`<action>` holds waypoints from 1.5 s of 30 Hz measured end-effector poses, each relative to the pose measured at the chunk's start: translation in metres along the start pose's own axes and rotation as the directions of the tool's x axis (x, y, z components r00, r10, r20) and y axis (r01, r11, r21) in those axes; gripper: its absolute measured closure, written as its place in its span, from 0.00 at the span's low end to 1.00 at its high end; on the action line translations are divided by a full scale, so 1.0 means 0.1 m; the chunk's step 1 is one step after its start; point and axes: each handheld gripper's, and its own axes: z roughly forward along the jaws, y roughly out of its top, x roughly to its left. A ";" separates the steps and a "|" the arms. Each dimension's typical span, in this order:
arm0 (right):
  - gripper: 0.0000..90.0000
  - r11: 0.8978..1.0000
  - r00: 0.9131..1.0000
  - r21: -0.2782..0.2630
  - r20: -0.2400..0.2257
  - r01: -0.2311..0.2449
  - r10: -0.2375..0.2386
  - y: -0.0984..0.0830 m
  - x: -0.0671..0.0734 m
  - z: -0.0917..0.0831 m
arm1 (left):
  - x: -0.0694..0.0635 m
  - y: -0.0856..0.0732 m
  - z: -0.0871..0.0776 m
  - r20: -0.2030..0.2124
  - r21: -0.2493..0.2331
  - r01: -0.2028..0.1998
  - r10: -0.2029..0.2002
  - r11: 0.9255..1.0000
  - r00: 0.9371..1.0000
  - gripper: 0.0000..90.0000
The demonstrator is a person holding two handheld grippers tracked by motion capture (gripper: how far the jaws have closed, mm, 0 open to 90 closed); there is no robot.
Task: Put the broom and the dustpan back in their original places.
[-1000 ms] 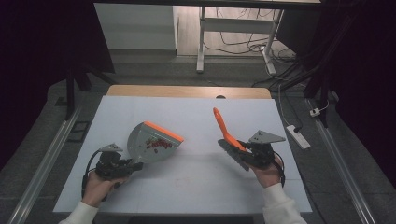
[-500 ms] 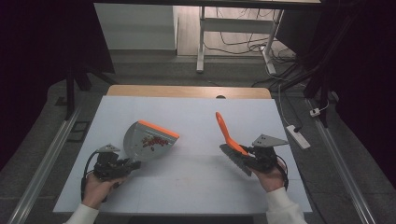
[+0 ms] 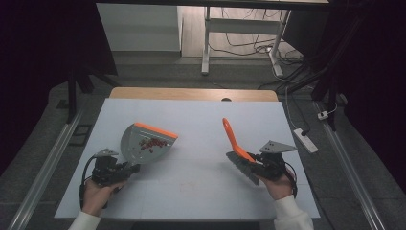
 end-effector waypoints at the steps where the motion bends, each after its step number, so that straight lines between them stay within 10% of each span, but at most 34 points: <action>1: 0.78 1.000 1.000 -0.003 0.001 -0.001 0.001 -0.01 0.00 -0.01 | 0.00 -0.01 0.00 -0.001 -0.003 0.009 -0.009 1.000 1.000 0.68; 23: 0.78 0.997 0.997 0.014 -0.029 -0.073 0.073 -0.14 -0.02 -0.09 | -0.02 -0.08 0.05 -0.082 -0.019 0.134 -0.135 0.991 0.987 0.68; 45: 0.78 0.984 0.986 0.090 -0.055 -0.151 0.156 -0.23 -0.10 0.08 | 0.01 -0.08 0.12 -0.100 -0.005 0.149 -0.148 0.989 0.984 0.68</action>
